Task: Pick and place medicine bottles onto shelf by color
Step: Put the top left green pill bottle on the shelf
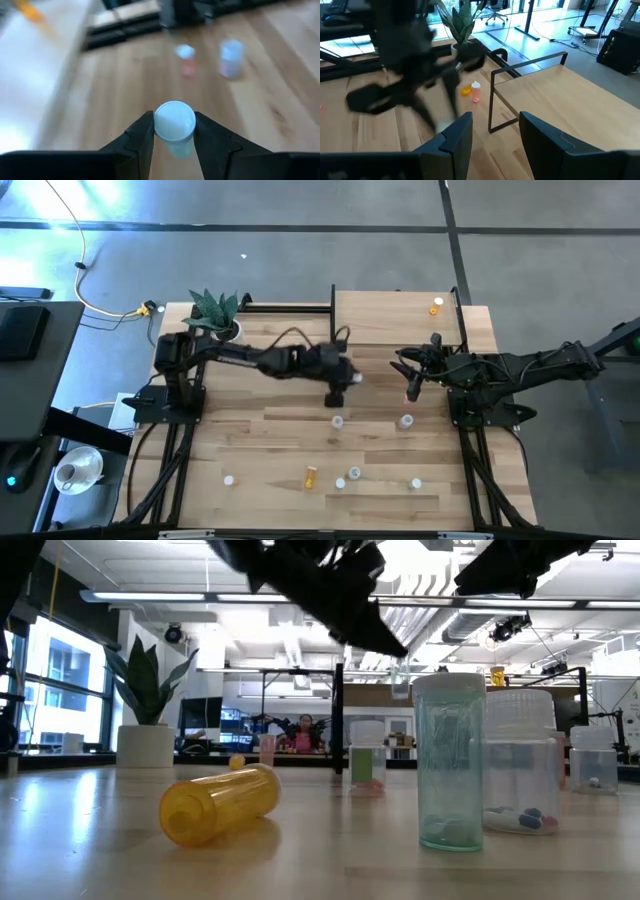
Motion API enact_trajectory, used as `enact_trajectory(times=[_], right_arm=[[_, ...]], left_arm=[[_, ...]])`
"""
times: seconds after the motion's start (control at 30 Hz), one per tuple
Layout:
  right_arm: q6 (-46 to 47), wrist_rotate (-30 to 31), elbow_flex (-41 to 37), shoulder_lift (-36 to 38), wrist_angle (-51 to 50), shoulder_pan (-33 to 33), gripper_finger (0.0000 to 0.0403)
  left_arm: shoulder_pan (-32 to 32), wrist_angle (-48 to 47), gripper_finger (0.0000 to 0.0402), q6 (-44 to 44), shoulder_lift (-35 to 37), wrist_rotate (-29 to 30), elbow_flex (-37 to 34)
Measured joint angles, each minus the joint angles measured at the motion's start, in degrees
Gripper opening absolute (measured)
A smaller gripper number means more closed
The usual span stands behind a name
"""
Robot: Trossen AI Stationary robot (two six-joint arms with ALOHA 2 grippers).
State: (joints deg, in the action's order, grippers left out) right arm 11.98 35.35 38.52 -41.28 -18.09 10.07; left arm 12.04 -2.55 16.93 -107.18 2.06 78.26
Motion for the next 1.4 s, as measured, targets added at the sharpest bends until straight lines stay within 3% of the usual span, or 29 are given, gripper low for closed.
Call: enact_trajectory(times=[0.23, 0.43, 0.67, 0.9, 1.4], right_arm=[[0.2, -0.02, 0.0, 0.0, -0.52, 0.0, 0.0154], [1.88, -0.07, 0.0, 0.0, -1.73, 0.02, 0.0154], [3.02, -0.07, 0.0, 0.0, -2.45, 0.01, 0.0154], [2.4, -0.03, 0.0, 0.0, -2.27, 0.02, 0.0154], [1.47, 0.0, 0.0, 0.0, -2.21, 0.01, 0.0154]], left_arm=[[6.16, -7.44, 0.0113, 1.13, 0.17, 0.12, 10.8], [12.66, -10.11, 0.0113, 1.98, 0.15, -0.14, 15.25], [19.93, -10.33, 0.0113, 1.17, -0.98, -5.63, 15.43], [22.48, -9.65, 0.0113, 0.75, -4.27, -6.48, 15.38], [23.57, -6.59, 0.0113, 1.23, -7.26, -0.84, 15.43]])
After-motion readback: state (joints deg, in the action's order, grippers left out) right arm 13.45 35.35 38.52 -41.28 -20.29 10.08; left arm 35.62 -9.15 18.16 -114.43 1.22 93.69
